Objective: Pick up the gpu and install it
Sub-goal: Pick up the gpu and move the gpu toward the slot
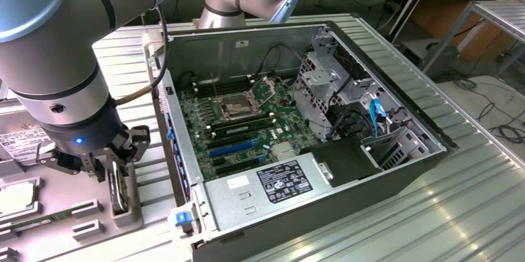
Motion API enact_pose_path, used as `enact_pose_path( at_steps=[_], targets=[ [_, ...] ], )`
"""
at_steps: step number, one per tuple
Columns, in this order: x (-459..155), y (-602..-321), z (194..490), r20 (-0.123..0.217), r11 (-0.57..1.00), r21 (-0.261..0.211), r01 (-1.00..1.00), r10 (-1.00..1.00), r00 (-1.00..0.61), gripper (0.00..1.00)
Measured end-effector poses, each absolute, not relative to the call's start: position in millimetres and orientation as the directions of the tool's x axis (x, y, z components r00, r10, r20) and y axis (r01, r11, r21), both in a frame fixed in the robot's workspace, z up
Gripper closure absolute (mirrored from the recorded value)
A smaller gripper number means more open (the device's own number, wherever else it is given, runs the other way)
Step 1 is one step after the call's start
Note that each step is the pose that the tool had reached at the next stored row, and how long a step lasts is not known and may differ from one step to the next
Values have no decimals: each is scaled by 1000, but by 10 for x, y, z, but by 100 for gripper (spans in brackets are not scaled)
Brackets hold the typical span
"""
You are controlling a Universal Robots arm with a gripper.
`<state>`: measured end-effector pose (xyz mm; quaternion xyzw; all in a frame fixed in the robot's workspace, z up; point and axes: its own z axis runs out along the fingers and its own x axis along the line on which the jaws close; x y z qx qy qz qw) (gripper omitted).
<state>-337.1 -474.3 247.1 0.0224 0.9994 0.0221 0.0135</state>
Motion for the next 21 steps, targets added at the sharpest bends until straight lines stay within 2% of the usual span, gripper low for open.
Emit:
enact_pose_path(
  at_steps=[5,6,16,21],
  targets=[
    [-3371,-4743,2471,-26,998,45,44,45,-999,62],
    [-3371,-4743,2471,-26,998,45,44,45,-999,69],
    [-3371,-4743,2471,-26,998,45,44,45,-999,69],
    [-3371,-4743,2471,-26,998,45,44,45,-999,73]
  ],
)
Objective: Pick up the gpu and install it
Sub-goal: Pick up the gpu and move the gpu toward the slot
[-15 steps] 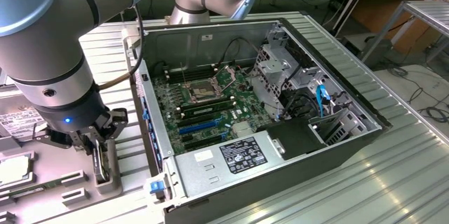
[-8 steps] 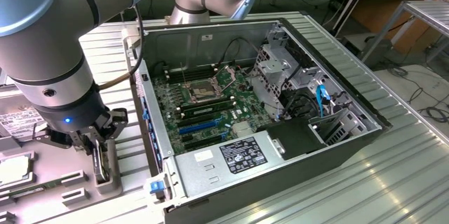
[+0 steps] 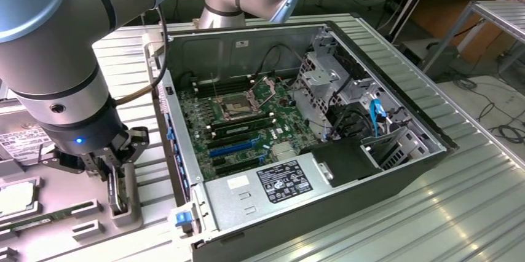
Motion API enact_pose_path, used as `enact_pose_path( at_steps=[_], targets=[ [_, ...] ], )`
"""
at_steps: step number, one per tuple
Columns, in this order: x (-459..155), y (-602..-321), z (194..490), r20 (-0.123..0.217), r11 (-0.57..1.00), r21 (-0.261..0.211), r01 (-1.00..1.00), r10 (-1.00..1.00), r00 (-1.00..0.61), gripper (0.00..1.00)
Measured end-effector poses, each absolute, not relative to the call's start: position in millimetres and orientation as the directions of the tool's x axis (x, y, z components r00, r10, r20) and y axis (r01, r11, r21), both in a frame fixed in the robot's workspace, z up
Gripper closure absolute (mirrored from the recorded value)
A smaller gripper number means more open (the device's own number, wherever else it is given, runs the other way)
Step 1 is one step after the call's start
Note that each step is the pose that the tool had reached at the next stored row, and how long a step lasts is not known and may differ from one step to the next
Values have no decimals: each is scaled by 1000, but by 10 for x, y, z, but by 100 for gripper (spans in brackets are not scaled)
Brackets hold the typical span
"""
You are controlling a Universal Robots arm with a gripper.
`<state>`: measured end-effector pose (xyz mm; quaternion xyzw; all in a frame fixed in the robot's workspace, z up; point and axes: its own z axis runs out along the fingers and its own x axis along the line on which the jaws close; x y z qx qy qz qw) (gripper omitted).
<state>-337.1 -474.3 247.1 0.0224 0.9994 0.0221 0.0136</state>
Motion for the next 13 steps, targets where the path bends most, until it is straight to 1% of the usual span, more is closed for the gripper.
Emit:
enact_pose_path(
  at_steps=[13],
  targets=[
    [-3371,-4743,2521,-25,998,45,44,45,-999,73]
  ],
)
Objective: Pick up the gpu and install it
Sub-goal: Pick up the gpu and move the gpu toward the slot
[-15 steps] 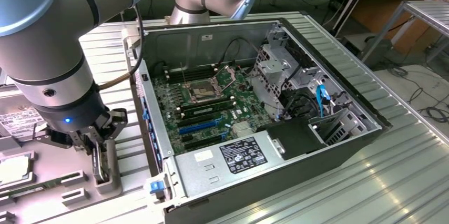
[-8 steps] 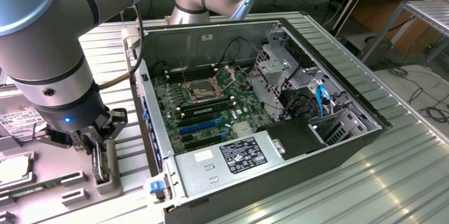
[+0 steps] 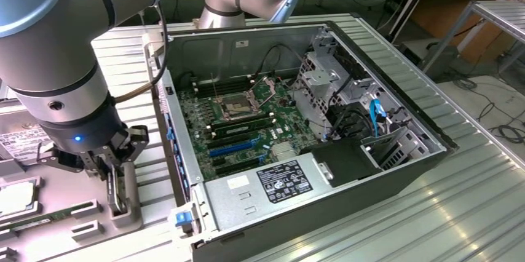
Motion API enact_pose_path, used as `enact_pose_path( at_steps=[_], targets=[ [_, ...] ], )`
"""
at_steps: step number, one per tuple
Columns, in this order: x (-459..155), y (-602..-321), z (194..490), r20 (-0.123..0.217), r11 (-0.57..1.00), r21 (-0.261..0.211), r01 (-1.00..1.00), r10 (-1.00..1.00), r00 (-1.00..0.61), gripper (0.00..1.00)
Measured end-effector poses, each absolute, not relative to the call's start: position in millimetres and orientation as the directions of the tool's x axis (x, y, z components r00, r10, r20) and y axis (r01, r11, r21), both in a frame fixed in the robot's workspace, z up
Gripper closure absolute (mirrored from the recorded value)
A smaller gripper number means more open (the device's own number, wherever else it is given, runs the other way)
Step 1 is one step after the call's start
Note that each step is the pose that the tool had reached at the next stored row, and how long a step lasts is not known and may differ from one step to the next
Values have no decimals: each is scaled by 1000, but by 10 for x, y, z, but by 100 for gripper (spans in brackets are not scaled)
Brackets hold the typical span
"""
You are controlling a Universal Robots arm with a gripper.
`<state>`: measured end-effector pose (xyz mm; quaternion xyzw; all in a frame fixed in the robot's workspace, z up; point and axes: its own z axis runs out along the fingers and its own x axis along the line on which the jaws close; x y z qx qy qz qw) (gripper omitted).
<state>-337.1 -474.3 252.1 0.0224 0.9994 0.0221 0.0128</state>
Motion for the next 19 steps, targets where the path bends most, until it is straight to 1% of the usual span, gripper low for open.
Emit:
enact_pose_path(
  at_steps=[19],
  targets=[
    [-3371,-4743,2688,-24,998,45,44,45,-999,73]
  ],
)
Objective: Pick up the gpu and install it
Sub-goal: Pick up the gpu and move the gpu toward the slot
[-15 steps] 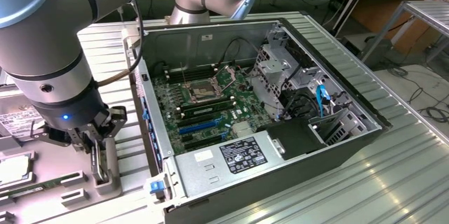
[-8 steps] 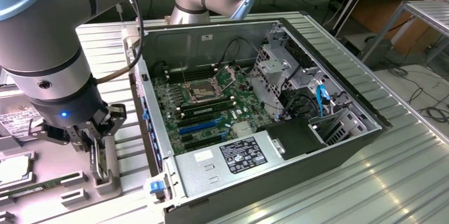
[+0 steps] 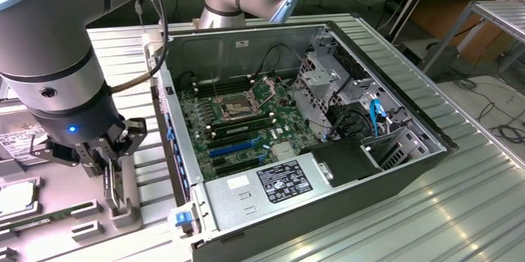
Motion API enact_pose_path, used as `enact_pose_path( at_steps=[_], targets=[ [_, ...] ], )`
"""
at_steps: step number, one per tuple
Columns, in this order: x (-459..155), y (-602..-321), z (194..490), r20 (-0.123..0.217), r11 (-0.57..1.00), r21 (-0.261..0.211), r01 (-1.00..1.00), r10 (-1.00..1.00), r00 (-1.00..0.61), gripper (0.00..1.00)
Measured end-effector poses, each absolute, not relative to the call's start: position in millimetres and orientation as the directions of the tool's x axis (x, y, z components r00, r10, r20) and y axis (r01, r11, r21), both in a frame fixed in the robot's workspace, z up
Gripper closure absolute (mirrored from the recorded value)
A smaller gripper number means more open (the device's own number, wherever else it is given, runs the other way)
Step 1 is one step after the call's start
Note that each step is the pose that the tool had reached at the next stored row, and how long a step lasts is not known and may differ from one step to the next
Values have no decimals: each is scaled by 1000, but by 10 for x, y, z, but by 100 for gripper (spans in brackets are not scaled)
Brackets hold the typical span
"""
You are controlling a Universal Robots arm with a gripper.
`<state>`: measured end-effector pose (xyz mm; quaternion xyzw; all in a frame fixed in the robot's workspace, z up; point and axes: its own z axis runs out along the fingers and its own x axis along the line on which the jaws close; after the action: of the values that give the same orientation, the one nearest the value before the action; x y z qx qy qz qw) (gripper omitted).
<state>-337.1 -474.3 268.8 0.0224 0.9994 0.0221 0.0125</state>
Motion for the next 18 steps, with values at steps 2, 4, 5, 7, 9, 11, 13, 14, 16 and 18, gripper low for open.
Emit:
enact_pose_path(
  at_steps=[2,4,5,7,9,11,13,14,16,18],
  targets=[
    [-3371,-4743,2710,-24,998,45,44,45,-999,73],
    [-3371,-4743,2734,-24,998,45,44,45,-999,73],
    [-3371,-4744,2746,-24,998,45,44,45,-999,73],
    [-3371,-4745,2777,-24,998,45,44,45,-999,73],
    [-3371,-4746,2811,-24,998,46,44,45,-999,73],
    [-3371,-4747,2837,-24,998,46,44,45,-999,73],
    [-3371,-4747,2858,-24,998,46,44,45,-999,73],
    [-3371,-4747,2870,-24,998,47,44,45,-999,73],
    [-3371,-4747,2878,-24,998,47,44,45,-999,73],
    [-3371,-4747,2878,-24,998,47,44,46,-999,73]
  ],
)
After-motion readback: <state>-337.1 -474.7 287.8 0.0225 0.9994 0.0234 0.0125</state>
